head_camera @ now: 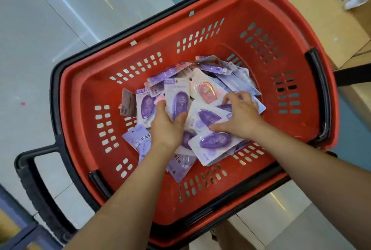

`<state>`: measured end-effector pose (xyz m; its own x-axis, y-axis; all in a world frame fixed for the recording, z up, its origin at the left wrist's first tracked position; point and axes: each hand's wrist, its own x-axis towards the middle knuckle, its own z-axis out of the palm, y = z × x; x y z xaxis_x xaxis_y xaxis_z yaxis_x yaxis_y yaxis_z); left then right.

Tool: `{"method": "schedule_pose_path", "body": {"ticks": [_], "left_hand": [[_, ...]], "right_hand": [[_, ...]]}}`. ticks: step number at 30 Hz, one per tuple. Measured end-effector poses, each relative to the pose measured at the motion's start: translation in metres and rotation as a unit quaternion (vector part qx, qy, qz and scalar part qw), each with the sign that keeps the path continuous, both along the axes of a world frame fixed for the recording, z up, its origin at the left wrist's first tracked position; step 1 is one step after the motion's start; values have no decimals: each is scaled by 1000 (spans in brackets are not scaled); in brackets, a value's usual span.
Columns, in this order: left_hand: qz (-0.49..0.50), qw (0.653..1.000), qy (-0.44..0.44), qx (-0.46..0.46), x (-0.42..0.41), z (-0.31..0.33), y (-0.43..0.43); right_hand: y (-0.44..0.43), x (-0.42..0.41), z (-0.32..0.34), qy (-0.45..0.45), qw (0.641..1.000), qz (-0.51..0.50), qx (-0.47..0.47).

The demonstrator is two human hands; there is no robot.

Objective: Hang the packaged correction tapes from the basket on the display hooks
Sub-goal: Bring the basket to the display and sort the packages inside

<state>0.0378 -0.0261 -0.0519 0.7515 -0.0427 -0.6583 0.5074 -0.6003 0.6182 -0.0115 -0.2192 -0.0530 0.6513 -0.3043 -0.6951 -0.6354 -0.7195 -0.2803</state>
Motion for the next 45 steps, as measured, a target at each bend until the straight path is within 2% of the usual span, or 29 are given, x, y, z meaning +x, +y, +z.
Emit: {"method": "schedule_pose_path", "body": {"ticks": [3,6,9,12,14,16,18,23,26,29,32,37,39,41,43,45], "left_hand": [[48,995,-86,-23,13,21,26],[79,984,-145,-60,21,47,51],[123,978,-68,-153,11,52,49],[142,971,40,-187,-15,33,27],[190,962,76,-178,-32,14,14],[240,955,74,-155,-40,2,5],[248,958,54,-136,-41,-4,-2],[238,957,66,-155,-22,-5,-9],[190,972,48,-129,-15,-2,-11],[147,975,56,-156,-14,3,-16],[132,980,30,-144,-13,5,-17],[104,992,-76,2,-5,16,11],[93,988,-104,66,-6,31,30],[64,977,-148,137,-9,48,47],[71,974,-185,110,-12,58,58],[147,980,-132,-15,-17,55,55]], "right_hand": [[-7,-3,-2,-19,1000,-17,13],[-7,5,2,28,996,83,14],[-8,14,5,17,993,114,28],[-14,13,4,-54,996,-8,72],[-18,9,6,-77,982,-130,112],[-22,4,10,-116,944,-268,153],[-27,0,16,-150,907,-355,173],[-30,-14,29,-149,876,-403,219],[-32,-24,31,-147,872,-423,198],[-26,-25,23,-124,884,-410,188],[-12,-14,10,-71,916,-344,197],[1,5,3,-12,982,-135,128],[11,5,-1,4,995,-59,76],[22,5,-2,16,998,-43,35],[28,6,-2,5,998,-59,29],[30,2,-8,-34,996,-69,47]]}}
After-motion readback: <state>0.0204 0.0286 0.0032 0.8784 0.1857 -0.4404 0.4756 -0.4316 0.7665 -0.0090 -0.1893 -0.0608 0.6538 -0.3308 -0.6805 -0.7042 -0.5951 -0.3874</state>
